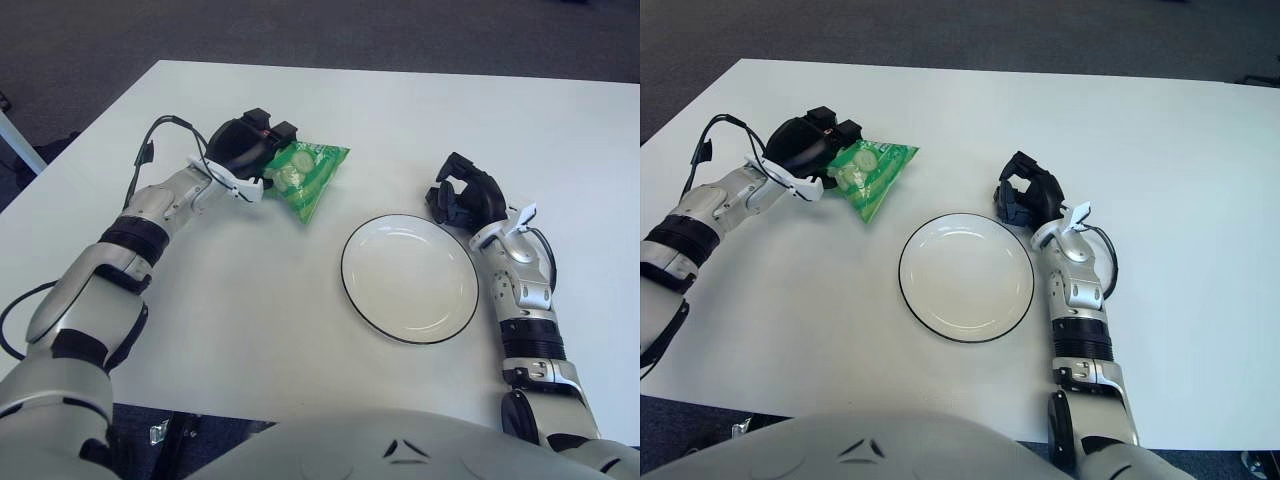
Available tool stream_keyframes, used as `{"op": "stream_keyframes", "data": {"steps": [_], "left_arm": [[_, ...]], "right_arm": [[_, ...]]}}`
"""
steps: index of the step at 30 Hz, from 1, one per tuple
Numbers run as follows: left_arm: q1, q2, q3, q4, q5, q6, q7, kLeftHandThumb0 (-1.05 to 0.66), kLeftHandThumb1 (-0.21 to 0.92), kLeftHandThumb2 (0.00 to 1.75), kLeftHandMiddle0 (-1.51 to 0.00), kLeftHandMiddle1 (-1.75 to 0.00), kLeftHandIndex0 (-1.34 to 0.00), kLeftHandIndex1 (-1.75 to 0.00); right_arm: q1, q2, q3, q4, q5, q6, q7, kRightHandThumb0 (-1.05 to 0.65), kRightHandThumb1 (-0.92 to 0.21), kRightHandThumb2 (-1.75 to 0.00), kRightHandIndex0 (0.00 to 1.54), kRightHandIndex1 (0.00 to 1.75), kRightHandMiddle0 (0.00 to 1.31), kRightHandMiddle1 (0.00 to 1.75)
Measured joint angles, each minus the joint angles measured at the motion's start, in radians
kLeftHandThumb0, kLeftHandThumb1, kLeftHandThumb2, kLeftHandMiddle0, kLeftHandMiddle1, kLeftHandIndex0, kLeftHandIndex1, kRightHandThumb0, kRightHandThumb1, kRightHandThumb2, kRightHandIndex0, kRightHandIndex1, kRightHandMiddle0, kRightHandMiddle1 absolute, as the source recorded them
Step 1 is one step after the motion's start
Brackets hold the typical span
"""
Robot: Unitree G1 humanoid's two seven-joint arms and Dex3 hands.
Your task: Put the snack into the plate.
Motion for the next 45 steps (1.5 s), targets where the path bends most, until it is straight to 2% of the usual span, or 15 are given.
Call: {"op": "stream_keyframes", "data": {"steps": [5,9,15,19,30,45], "left_arm": [[0.032,-0.009,0.061,-0.119,-0.06,0.019,-0.104,0.0,-0.04,1.67,-0.92,-1.61,-0.65,-1.75],[0.039,-0.034,0.1,-0.209,-0.073,0.04,-0.138,0.0,-0.03,1.67,-0.91,-1.62,-0.65,-1.75],[0.041,-0.087,0.134,-0.318,-0.126,0.006,-0.165,0.0,-0.02,1.66,-0.9,-1.63,-0.64,-1.75],[0.054,-0.118,0.138,-0.379,-0.147,-0.017,-0.201,0.0,-0.02,1.67,-0.89,-1.64,-0.64,-1.75],[0.128,-0.201,0.141,-0.537,-0.165,-0.007,-0.301,0.0,-0.02,1.69,-0.88,-1.69,-0.64,-1.75],[0.125,-0.268,0.13,-0.634,-0.217,-0.01,-0.465,0.0,-0.03,1.7,-0.89,-1.69,-0.65,-1.75]], "right_arm": [[0.0,0.0,-0.001,-0.004,-0.001,0.01,-0.02,-0.46,-0.39,-1.22,1.24,1.75,0.55,1.75],[-0.001,-0.001,0.0,-0.007,-0.009,0.02,-0.046,-0.46,-0.39,-1.23,1.24,1.75,0.56,1.75],[0.0,0.0,0.005,-0.022,-0.019,0.039,-0.083,-0.46,-0.38,-1.23,1.25,1.75,0.56,1.75],[0.0,0.002,0.009,-0.036,-0.023,0.057,-0.105,-0.46,-0.38,-1.24,1.25,1.75,0.57,1.75],[0.004,0.003,0.009,-0.058,-0.028,0.086,-0.138,-0.47,-0.36,-1.27,1.28,1.75,0.58,1.75],[0.009,0.007,0.009,-0.087,-0.034,0.121,-0.152,-0.47,-0.35,-1.27,1.27,1.75,0.59,1.75]]}}
